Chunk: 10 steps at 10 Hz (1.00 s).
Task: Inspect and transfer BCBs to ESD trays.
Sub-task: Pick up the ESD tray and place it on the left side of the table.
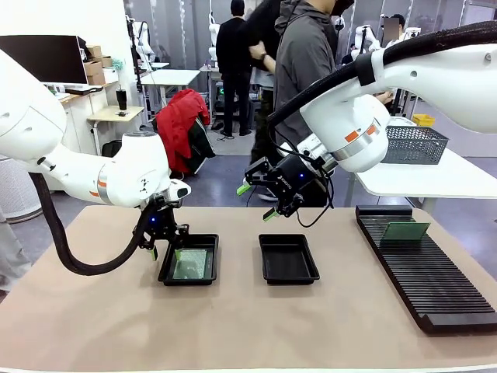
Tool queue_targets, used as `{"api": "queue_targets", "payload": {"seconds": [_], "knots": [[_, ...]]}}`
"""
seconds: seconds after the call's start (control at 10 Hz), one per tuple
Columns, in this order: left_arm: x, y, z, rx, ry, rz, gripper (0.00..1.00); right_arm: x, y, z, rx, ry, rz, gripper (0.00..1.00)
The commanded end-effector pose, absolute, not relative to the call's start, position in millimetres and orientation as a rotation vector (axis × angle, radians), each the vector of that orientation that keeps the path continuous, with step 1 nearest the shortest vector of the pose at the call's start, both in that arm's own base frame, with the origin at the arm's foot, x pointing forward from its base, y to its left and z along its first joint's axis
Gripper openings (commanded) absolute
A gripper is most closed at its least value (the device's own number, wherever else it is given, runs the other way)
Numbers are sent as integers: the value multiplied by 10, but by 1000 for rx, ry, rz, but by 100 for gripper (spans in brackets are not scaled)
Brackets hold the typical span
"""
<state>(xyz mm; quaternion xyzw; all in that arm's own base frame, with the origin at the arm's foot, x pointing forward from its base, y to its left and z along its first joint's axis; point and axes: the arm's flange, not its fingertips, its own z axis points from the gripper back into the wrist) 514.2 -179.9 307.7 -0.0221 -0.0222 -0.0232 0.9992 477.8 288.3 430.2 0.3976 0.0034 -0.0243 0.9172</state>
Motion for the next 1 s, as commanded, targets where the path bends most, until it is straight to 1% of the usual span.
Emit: {"api": "queue_targets", "payload": {"seconds": [0.0, 0.1, 0.2, 0.3, 0.4, 0.5, 0.6, 0.7, 0.8, 0.9], "knots": [[5089, -1816, 3055, -55, -70, -25, 55, 4777, 2899, 4319, 814, 5, -54, 100], [5085, -1820, 3053, -57, -72, -24, 50, 4777, 2899, 4319, 814, 5, -54, 100], [5083, -1828, 3057, -55, -73, -22, 41, 4777, 2899, 4319, 814, 5, -54, 100], [5078, -1844, 3065, -49, -75, -22, 36, 4777, 2899, 4319, 814, 5, -54, 100], [5082, -1853, 3068, -46, -75, -23, 28, 4777, 2899, 4319, 814, 5, -54, 100], [5087, -1861, 3065, -46, -75, -23, 23, 4777, 2899, 4319, 814, 5, -54, 100], [5086, -1869, 3065, -46, -77, -25, 15, 4777, 2899, 4319, 814, 5, -54, 100], [5085, -1870, 3069, -47, -78, -25, 10, 4777, 2899, 4319, 814, 5, -54, 100], [5081, -1873, 3081, -48, -80, -27, 1, 4777, 2899, 4319, 814, 5, -54, 100], [5078, -1866, 3093, -56, -77, -22, 0, 4777, 2899, 4319, 814, 5, -54, 100]]}}
